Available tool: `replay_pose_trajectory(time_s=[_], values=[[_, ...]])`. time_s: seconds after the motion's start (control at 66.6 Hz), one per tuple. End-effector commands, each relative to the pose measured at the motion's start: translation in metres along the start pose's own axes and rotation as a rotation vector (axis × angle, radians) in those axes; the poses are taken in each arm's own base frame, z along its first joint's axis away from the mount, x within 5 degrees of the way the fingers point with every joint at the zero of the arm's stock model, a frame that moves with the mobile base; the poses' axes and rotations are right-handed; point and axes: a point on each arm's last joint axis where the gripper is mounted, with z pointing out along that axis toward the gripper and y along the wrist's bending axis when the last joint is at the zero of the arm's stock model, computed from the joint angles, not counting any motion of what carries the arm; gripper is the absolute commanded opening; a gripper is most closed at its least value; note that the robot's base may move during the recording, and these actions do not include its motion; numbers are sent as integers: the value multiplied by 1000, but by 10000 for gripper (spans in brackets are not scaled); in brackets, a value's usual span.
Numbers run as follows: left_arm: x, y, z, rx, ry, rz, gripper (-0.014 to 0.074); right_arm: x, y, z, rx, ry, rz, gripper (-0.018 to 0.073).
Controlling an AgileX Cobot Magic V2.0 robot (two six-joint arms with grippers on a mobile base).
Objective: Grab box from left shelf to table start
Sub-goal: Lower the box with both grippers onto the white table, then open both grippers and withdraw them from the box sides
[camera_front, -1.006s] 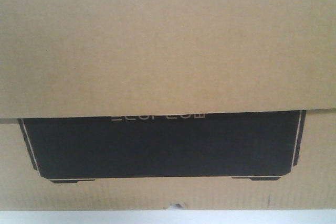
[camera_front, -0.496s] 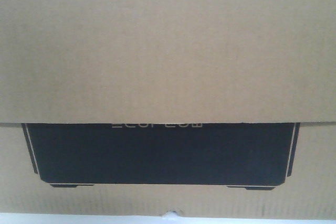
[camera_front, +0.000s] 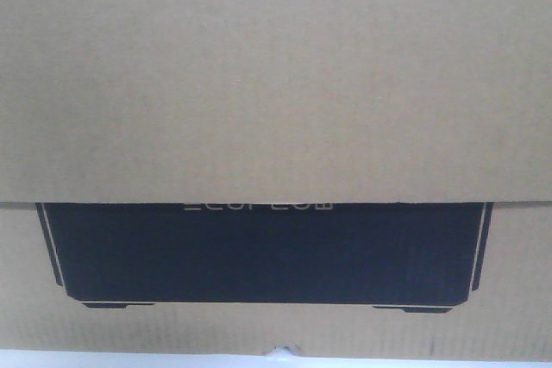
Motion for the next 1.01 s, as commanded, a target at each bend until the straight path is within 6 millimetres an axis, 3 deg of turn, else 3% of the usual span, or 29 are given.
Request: replay_pose_trajectory(time_s=[0.0, 0.09, 0.225, 0.33, 0.376, 0.481, 0.541, 0.736, 0.991], values=[[-13, -3, -46, 3, -148, 22, 560, -7, 3, -37, 9, -178, -14, 571], [-9, -2, -76, 2, -191, 37, 556, 1, 7, -64, 9, -257, -23, 532], [10, 0, -125, 16, -316, 43, 459, 17, 11, -100, 9, -366, -35, 306], [33, 4, -156, 16, -411, 50, 308, 33, 14, -123, 11, -447, -44, 122], [46, 7, -167, 13, -449, 53, 205, 44, 14, -130, 12, -482, -46, 51], [77, 13, -181, 8, -521, 60, -3, 69, 15, -134, 14, -533, -47, 57], [93, 17, -181, -1, -550, 66, -113, 85, 14, -131, 16, -557, -46, 57], [150, 28, -173, 14, -719, 81, -99, 147, 11, -113, 28, -659, -55, 57], [198, 35, -143, 46, -929, 111, -99, 196, 8, -94, 36, -818, -55, 57]])
